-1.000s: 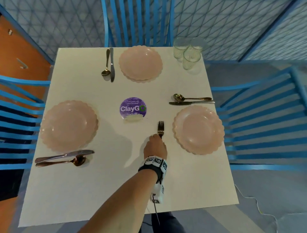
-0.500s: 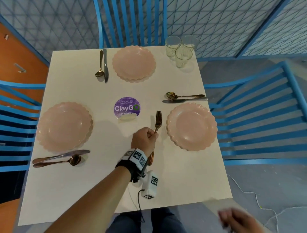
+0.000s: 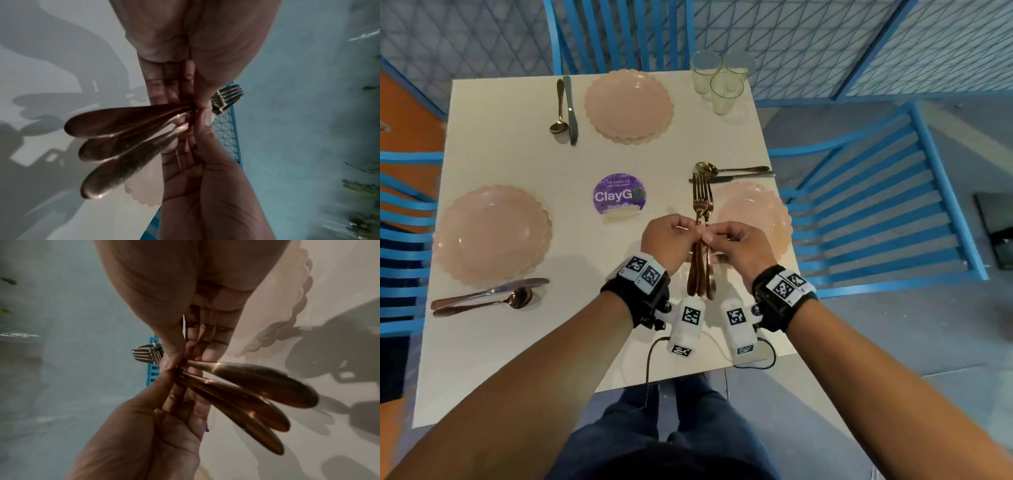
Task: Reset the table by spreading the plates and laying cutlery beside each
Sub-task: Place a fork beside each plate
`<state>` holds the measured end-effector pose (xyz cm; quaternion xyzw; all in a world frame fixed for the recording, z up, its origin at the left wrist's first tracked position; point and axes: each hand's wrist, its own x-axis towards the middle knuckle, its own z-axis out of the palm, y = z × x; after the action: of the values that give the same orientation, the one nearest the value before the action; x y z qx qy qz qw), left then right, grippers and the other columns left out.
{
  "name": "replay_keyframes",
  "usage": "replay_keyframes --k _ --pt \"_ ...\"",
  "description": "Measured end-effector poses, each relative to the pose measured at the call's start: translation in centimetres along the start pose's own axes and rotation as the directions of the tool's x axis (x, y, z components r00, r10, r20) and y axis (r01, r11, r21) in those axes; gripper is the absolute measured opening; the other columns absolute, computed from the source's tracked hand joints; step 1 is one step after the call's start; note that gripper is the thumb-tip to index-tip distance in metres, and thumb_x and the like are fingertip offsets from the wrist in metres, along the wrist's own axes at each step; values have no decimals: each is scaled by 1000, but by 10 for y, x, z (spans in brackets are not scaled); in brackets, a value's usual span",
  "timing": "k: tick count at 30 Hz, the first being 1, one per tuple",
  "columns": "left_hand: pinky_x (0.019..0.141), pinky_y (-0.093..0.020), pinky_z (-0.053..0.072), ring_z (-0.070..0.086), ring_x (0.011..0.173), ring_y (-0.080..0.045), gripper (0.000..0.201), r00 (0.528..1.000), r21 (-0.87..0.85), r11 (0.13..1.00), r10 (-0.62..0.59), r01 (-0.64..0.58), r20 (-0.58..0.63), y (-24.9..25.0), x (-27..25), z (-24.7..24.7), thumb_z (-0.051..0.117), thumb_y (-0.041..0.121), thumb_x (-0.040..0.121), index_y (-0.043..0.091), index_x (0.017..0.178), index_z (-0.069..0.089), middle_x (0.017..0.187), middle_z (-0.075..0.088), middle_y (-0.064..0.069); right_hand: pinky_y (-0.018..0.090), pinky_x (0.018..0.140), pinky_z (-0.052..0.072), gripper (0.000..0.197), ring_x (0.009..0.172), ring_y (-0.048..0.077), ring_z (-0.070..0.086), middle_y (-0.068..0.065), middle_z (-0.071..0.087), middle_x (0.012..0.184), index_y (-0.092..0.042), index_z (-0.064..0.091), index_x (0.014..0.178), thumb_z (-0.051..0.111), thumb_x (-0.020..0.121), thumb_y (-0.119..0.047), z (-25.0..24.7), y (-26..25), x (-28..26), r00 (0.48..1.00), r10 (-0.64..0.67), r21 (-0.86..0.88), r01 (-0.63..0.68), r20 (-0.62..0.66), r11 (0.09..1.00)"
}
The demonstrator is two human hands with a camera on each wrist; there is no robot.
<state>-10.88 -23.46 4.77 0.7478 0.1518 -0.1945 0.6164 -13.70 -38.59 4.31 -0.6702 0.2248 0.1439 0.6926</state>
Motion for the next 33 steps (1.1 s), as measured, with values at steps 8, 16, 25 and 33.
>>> replay_keyframes --k 8,16,25,33 --pt "76 -51 63 72 65 -27 8 998 -46 997 -66 66 4 -3 6 -9 72 10 88 8 83 66 73 74 -12 28 67 53 12 72 12 67 -2 76 81 -27 67 86 68 90 -15 -42 24 5 986 -129 -493 60 -107 868" --pt "78 -45 63 74 67 -26 9 996 153 985 -86 82 19 -15 9 -14 72 14 89 10 85 66 77 76 -13 36 72 52 22 101 28 64 4 69 105 -19 65 114 51 97 -20 -81 69 9 939 -78 -942 331 335 -51" --pt "78 -40 63 76 71 -28 7 996 224 972 -82 73 30 -21 7 -5 72 15 89 10 87 68 78 77 -11 40 68 52 32 107 32 61 14 65 115 -3 60 126 52 95 -2 -84 94 15 864 5 -813 475 503 -338" --pt "73 -36 63 76 69 -25 9 996 242 968 -72 57 54 -22 3 -1 72 16 89 8 91 68 80 77 -11 36 45 50 20 75 30 66 13 69 83 -2 72 93 75 74 4 -86 100 14 845 -69 -815 486 531 -317"
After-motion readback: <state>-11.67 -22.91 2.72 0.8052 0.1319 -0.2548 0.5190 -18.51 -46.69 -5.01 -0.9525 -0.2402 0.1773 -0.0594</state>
